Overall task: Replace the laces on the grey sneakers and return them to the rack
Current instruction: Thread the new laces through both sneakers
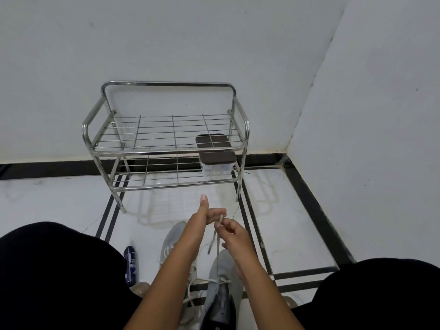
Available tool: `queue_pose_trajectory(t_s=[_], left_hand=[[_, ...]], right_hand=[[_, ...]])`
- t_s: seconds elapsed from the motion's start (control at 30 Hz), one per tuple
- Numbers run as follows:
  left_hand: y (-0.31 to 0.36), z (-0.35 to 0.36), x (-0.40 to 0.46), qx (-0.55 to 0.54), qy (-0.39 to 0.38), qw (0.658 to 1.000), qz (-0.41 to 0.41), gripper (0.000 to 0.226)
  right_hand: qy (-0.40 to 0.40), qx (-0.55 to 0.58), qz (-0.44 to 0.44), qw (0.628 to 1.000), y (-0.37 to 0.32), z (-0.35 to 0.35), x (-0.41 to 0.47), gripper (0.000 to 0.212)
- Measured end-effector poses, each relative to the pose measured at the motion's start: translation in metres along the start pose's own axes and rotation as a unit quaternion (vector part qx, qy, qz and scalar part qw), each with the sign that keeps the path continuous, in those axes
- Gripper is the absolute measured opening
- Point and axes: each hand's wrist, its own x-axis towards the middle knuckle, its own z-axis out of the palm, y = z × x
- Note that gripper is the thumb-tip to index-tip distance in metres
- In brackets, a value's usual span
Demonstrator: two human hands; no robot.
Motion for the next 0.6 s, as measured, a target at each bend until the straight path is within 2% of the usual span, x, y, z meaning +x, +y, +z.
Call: queue_pose_trajectory(t_s=[0.17, 0.3, 0.4, 0.47, 0.53, 0.6], left_hand=[[-0.003, -0.005, 0.002, -0.003, 0.014, 1.0, -0.004, 0.076], [-0.006, -0.015, 0.008, -0.032, 0.06, 0.998, -0.018, 0.068], [-0.02, -0.024, 0.014, -0.099, 0.137, 0.985, -0.03, 0.063], [-0.037, -0.029, 0.019, -0.131, 0.193, 0.969, -0.086, 0.065], [-0.054, -0.033, 0.024, -0.11, 0.235, 0.957, -0.129, 0.067], [-0.073, -0.037, 0.031, -0.042, 0.226, 0.96, -0.157, 0.061]], right_hand=[[-0.063, -0.03, 0.054, 0.996, -0.005, -0.01, -0.001, 0.019], [-0.069, -0.084, 0.068, 0.992, -0.017, -0.036, -0.001, 0.016], [-0.023, -0.201, 0.102, 0.974, -0.02, -0.059, 0.004, 0.014], [0.048, -0.333, 0.12, 0.934, -0.011, -0.072, 0.012, 0.014], [0.129, -0.425, 0.128, 0.887, 0.001, -0.08, 0.017, 0.016], [0.147, -0.446, 0.127, 0.873, 0.013, -0.081, 0.016, 0.016]])
